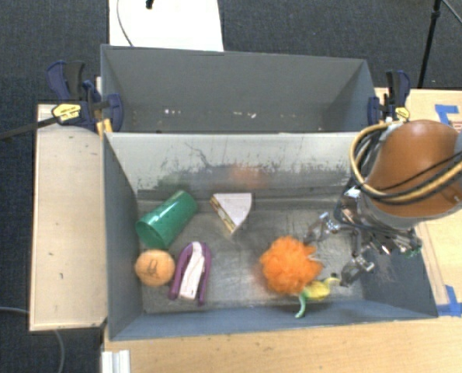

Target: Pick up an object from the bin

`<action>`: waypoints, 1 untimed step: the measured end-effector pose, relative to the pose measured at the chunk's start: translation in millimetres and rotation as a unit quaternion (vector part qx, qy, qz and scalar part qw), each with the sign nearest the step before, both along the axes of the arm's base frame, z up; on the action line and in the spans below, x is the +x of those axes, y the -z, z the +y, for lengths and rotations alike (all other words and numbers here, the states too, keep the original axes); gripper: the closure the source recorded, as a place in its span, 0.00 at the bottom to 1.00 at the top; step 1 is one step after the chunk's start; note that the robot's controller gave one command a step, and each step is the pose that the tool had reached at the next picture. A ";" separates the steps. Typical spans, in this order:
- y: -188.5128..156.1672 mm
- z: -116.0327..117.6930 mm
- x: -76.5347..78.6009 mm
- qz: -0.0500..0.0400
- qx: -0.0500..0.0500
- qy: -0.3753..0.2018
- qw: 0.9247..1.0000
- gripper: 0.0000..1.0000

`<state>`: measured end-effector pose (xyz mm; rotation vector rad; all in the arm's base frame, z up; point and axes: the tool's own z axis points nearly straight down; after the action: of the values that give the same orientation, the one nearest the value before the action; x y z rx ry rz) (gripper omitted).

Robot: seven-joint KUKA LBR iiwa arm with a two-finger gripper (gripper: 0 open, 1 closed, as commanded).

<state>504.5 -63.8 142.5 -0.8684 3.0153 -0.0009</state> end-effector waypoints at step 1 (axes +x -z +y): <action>33.1 0.4 4.7 -0.001 0.000 -0.076 0.997 0.00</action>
Offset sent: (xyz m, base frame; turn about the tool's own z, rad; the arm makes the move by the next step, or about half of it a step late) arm -0.0160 0.0157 -0.0725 0.1162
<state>509.2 -63.4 109.4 -1.0935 2.9383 -0.0024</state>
